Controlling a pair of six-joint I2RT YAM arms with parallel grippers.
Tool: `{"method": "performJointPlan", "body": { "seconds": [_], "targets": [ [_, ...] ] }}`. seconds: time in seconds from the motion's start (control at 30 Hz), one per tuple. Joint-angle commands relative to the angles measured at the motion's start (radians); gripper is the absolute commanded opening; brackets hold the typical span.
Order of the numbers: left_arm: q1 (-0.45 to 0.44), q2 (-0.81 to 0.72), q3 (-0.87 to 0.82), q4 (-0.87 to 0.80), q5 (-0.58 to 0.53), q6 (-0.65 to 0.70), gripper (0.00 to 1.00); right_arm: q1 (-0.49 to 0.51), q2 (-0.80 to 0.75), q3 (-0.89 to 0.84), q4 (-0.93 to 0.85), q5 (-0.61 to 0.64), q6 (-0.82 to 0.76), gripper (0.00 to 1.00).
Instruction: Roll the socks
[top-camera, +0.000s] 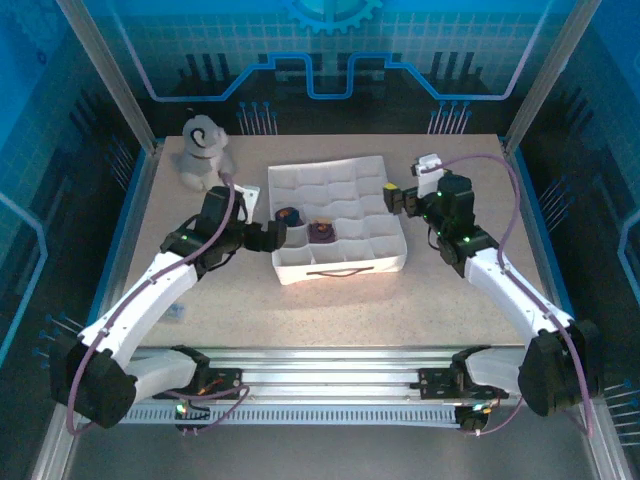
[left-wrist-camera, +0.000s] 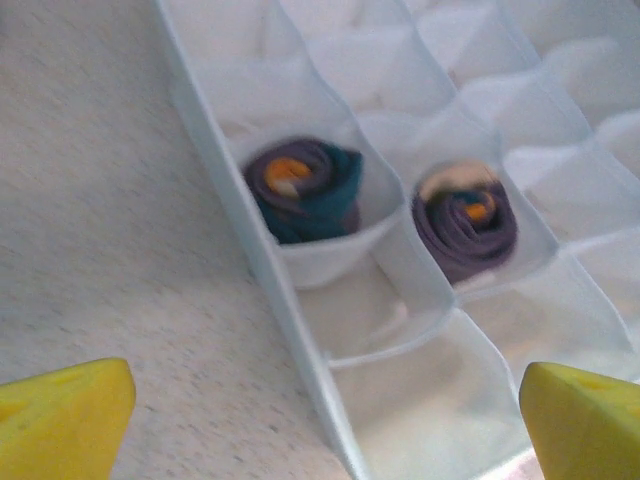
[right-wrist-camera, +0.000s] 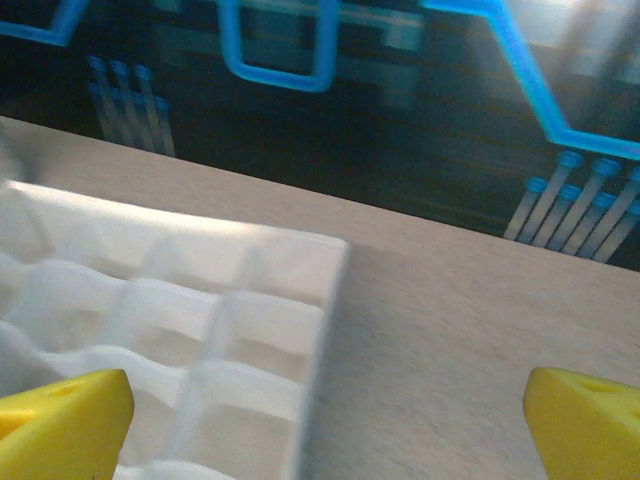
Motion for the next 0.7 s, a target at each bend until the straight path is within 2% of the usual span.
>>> {"method": "performJointPlan", "body": {
  "seconds": [0.0, 0.07, 0.1, 0.17, 0.23, 0.33, 0.47, 0.57, 0.67],
  "targets": [
    [0.013, -0.055, -0.058, 0.118, -0.265, 0.030, 0.99, -0.047, -0.034, -0.061, -0.071, 0.139, -0.039, 1.00],
    [0.021, -0.074, -0.115, 0.193, -0.416, -0.002, 1.00, -0.073, -0.044, -0.101, -0.061, 0.208, -0.027, 1.00],
    [0.035, -0.080, -0.140, 0.229, -0.428, 0.011, 1.00, -0.083, -0.047, -0.122, -0.046, 0.235, -0.022, 1.00],
    [0.087, -0.081, -0.184, 0.286, -0.391, 0.023, 1.00, -0.118, -0.050, -0.189, 0.020, 0.275, 0.005, 1.00],
    [0.148, -0.064, -0.213, 0.310, -0.327, 0.024, 0.99, -0.149, -0.053, -0.253, 0.076, 0.270, 0.007, 1.00],
    [0.220, -0.019, -0.242, 0.325, -0.290, 0.024, 0.99, -0.174, -0.038, -0.315, 0.131, 0.255, -0.026, 1.00],
    [0.233, 0.036, -0.324, 0.435, -0.220, 0.089, 0.99, -0.186, 0.003, -0.397, 0.321, 0.239, -0.009, 1.00],
    [0.233, 0.077, -0.384, 0.555, -0.165, 0.059, 1.00, -0.189, 0.038, -0.460, 0.495, 0.206, 0.025, 1.00],
    [0.233, 0.116, -0.436, 0.698, -0.119, 0.045, 1.00, -0.190, 0.088, -0.472, 0.548, 0.176, 0.036, 1.00]
  ]
}}
